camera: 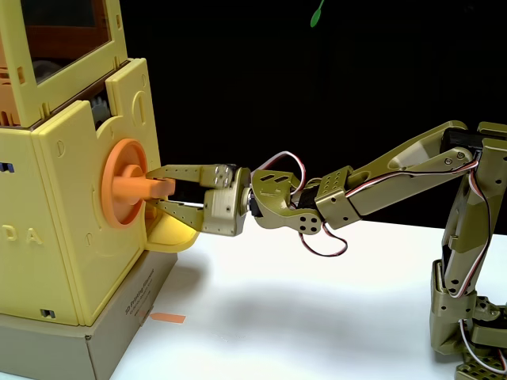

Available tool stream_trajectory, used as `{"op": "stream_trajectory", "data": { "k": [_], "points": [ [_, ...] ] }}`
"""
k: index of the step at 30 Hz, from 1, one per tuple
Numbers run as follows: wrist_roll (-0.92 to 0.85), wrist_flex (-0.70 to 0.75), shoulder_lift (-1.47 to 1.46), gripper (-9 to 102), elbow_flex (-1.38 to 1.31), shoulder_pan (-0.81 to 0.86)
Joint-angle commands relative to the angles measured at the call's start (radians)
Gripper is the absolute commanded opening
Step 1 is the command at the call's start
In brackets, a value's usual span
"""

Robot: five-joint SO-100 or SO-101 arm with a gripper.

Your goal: Turn the button of vending machine.

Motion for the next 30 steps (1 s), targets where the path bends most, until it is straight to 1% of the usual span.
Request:
{"op": "stream_trajectory", "data": {
  "k": [1, 3, 5, 10, 15, 23, 28, 30],
  "points": [
    [0.597, -0.011, 0.041, 1, 0.003, -0.003],
    [0.785, -0.012, 0.043, 1, -0.014, -0.002],
    [0.913, -0.028, 0.043, 1, -0.021, -0.005],
    [1.051, -0.074, 0.049, 1, -0.026, -0.002],
    [1.037, -0.081, 0.052, 1, -0.025, 0.000],
    [0.965, -0.077, 0.060, 1, -0.023, -0.018],
    [0.931, -0.069, 0.060, 3, -0.023, -0.021],
    [0.930, -0.063, 0.061, 6, -0.023, -0.023]
  ]
}}
